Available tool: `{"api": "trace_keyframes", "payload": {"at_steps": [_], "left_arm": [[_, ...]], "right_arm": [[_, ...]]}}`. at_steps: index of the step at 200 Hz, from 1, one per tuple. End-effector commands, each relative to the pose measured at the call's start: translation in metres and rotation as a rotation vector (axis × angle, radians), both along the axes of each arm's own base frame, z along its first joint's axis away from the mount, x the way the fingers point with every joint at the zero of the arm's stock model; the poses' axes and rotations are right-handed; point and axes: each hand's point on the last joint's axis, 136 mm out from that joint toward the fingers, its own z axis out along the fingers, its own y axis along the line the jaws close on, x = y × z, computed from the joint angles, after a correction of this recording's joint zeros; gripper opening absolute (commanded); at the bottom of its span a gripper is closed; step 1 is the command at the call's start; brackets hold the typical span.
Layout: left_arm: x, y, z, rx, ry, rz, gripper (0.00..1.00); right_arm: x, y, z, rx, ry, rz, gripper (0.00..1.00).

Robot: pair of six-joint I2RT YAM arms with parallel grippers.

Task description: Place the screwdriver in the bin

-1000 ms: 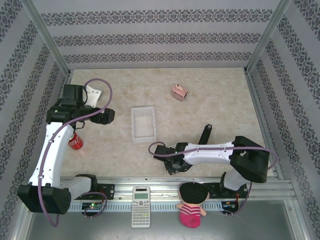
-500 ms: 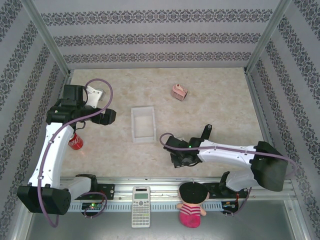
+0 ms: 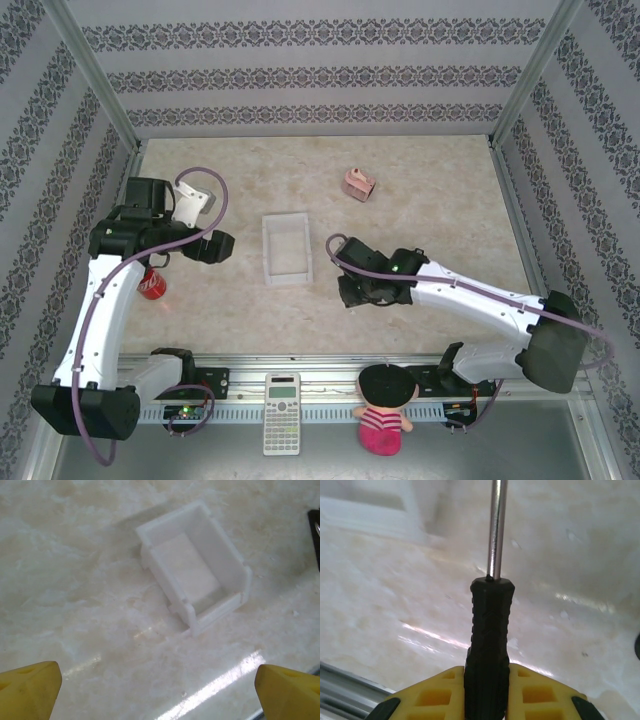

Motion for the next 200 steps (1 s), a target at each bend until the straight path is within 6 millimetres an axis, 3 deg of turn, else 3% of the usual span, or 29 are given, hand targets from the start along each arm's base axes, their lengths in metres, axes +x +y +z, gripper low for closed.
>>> {"api": "trace_keyframes", "payload": {"at_steps": [1, 36, 83, 152, 200], "left_arm": [[-0.033, -0.018, -0.010, -0.033, 0.063, -0.145, 0.99], [-0.044, -0.008, -0.015, 0.026, 0.073, -0.133, 0.99], [-0.041, 0.009, -0.019, 0.129, 0.016, -0.088, 0.99], [-0.042, 0.009, -0.005, 0.122, -0.009, -0.074, 0.99], [-0.042, 0.011, -0.002, 0.126, -0.018, -0.058, 0.99]], "right_arm": [[0.010, 0.015, 0.011, 0.005, -0.005, 0.058, 0.17], [0.030, 0.052, 0.024, 0.065, -0.025, 0.098, 0.17], [0.053, 0.097, 0.024, 0.099, -0.015, 0.151, 0.18], [0.078, 0.138, -0.012, 0.085, 0.051, 0.190, 0.18], [0.089, 0.144, -0.041, 0.035, 0.088, 0.191, 0.18]]}}
